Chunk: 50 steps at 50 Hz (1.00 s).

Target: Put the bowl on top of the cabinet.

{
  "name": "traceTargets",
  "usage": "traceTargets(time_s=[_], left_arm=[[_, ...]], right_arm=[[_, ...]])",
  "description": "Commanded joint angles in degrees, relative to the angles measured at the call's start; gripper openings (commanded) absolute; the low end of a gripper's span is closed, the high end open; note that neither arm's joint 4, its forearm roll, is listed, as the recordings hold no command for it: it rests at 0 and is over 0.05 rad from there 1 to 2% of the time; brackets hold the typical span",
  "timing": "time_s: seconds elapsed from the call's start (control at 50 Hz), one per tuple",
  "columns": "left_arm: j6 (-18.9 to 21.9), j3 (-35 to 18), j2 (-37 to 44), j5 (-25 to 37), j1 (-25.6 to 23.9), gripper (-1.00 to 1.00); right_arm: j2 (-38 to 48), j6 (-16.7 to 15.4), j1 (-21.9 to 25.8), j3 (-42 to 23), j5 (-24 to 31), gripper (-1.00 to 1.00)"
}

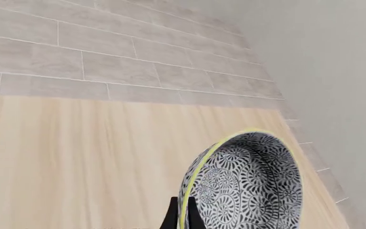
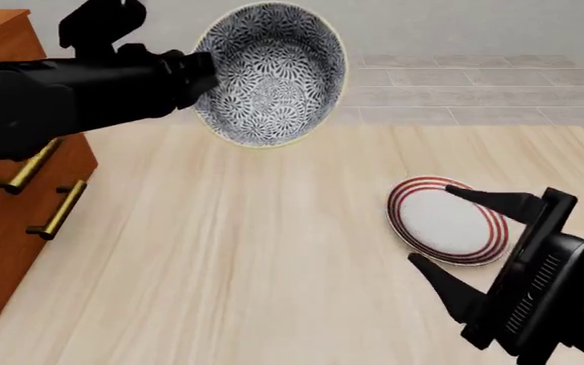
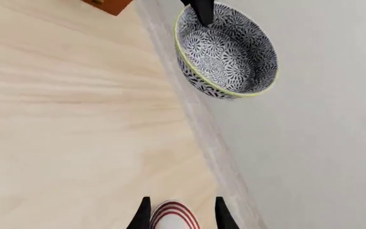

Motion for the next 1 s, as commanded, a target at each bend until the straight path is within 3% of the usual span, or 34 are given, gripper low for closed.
traceTargets(time_s=[0.02, 0.04, 0.06, 0.1, 0.12, 0.2, 0.48, 0.58, 0.6, 0.68, 0.7, 0.86, 0.9, 0.96, 1.0], left_arm=[[-1.9, 2.4, -6.4, 1.3, 0.3, -1.00], [-1.9, 2.4, -6.4, 1.3, 0.3, -1.00], [-1.8, 2.5, -6.9, 1.6, 0.3, -1.00], [-1.8, 2.8, -8.7, 1.5, 0.7, -1.00], [-2.0, 3.2, -9.5, 1.7, 0.7, -1.00], [-2.6, 4.9, -12.5, 1.9, 0.7, -1.00], [-5.3, 9.4, -19.6, 0.8, 2.2, -1.00], [-5.7, 10.9, -23.4, 0.6, 3.2, -1.00], [-6.1, 11.5, -24.4, 0.2, 2.9, -1.00], [-6.7, 12.4, -26.4, 0.0, 3.7, -1.00], [-7.2, 13.0, -27.2, 0.0, 3.7, -1.00], [-8.4, 15.7, -31.2, -1.6, 6.0, -1.00], [-6.4, 15.9, -32.4, -1.7, 6.5, -1.00], [-5.6, 16.4, -33.9, -2.4, 6.7, -1.00], [-6.6, 17.1, -34.4, -2.6, 7.2, -1.00]], right_arm=[[-6.9, 14.0, -4.5, -2.3, 5.6, 1.00], [-6.9, 14.0, -4.5, -2.3, 5.6, 1.00], [-7.5, 16.0, -4.7, -2.7, 6.1, 1.00], [-8.2, 14.4, -5.7, -1.1, 4.7, 1.00], [-9.3, 16.8, -6.6, -1.4, 5.4, 1.00], [-12.8, 19.7, -8.1, -1.3, 7.4, 1.00], [-21.8, 26.5, -12.5, -0.8, 13.0, 1.00], [-25.0, 30.9, -14.8, -0.2, 14.6, 1.00], [-26.3, 33.0, -15.9, 0.2, 15.0, 1.00], [-28.4, 34.5, -17.5, 2.1, 15.3, 1.00], [-30.1, 37.1, -19.1, 2.5, 15.9, 1.00], [-34.9, 40.3, -23.0, 5.7, 16.4, 1.00], [-36.8, 44.7, -26.1, 5.0, 17.3, 1.00], [-36.8, 43.1, -26.8, 5.6, 16.6, 1.00], [-36.5, 47.2, -28.9, 6.9, 16.7, 1.00]])
